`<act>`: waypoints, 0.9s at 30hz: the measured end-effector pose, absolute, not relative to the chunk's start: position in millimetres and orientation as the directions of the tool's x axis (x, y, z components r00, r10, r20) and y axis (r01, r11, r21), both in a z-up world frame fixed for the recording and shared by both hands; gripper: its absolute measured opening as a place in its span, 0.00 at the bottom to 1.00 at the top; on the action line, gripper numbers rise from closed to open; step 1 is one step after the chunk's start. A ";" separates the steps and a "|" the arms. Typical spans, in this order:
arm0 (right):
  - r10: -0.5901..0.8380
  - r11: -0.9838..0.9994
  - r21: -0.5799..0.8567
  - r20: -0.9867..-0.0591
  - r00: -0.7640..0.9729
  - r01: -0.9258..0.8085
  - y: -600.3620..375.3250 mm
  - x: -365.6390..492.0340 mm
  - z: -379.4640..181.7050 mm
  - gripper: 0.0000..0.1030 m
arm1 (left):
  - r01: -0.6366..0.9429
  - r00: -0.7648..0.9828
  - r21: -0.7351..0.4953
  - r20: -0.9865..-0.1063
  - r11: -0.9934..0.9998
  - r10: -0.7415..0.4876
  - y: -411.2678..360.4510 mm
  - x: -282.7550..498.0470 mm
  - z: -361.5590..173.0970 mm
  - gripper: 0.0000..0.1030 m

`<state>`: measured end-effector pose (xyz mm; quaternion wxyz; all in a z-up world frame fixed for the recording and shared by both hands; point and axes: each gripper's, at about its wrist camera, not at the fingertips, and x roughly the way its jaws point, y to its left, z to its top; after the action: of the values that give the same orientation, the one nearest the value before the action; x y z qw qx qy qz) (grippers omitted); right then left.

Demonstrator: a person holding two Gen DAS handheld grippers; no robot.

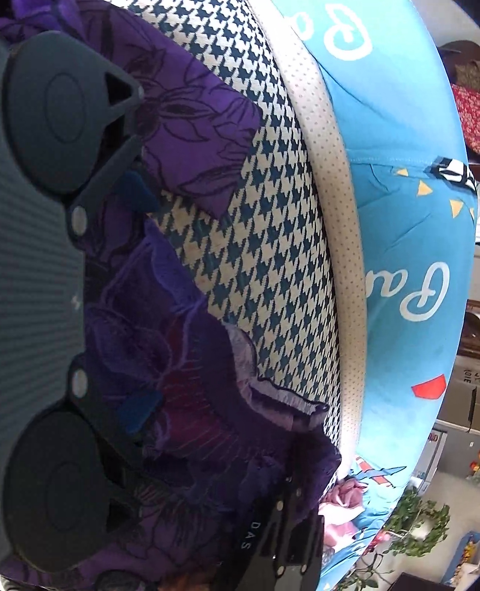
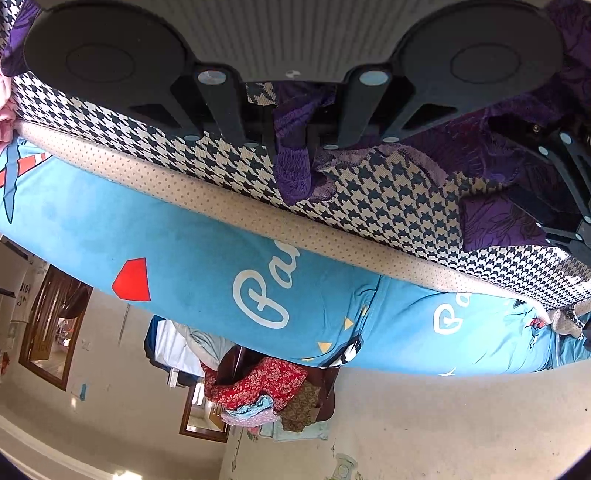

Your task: Fold clothes

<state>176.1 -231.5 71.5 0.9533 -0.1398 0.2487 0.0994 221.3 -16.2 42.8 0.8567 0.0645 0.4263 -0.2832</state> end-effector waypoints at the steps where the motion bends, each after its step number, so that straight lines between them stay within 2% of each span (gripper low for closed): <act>1: 0.120 0.941 -0.217 -0.505 0.855 -0.260 -231.6 176.6 70.9 0.10 | 0.545 0.472 -0.129 -0.769 0.829 -0.430 -16.9 222.1 41.3 1.00; 6: 0.114 0.938 -0.218 -0.536 0.836 -0.268 -232.0 180.5 65.2 0.10 | 0.555 0.465 -0.104 -0.784 0.826 -0.411 -23.3 223.4 36.2 0.94; 12: 0.106 0.941 -0.203 -0.584 0.805 -0.271 -234.4 185.0 59.4 0.10 | 0.552 0.475 -0.095 -0.780 0.828 -0.407 -22.8 222.3 38.4 0.80; 14: 0.104 0.942 -0.197 -0.599 0.794 -0.273 -235.4 186.1 57.7 0.10 | 0.555 0.484 -0.085 -0.776 0.828 -0.404 -23.5 221.5 39.7 0.69; 17: 0.101 0.941 -0.195 -0.621 0.777 -0.278 -236.2 187.1 55.3 0.13 | 0.557 0.496 -0.071 -0.771 0.827 -0.400 -24.4 220.3 41.3 0.57; 22: 0.105 0.930 -0.200 -0.660 0.744 -0.310 -235.0 187.1 52.4 0.28 | 0.554 0.517 -0.035 -0.769 0.832 -0.376 -29.8 216.9 42.3 0.54; 27: 0.121 0.924 -0.181 -0.699 0.705 -0.338 -236.1 186.7 50.7 0.37 | 0.575 0.543 0.052 -0.771 0.816 -0.333 -42.2 208.6 38.2 0.58</act>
<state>186.7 -236.1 50.7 0.9112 -0.1494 0.3627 0.1260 208.6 -42.2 38.2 0.8651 0.1516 0.3997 -0.2624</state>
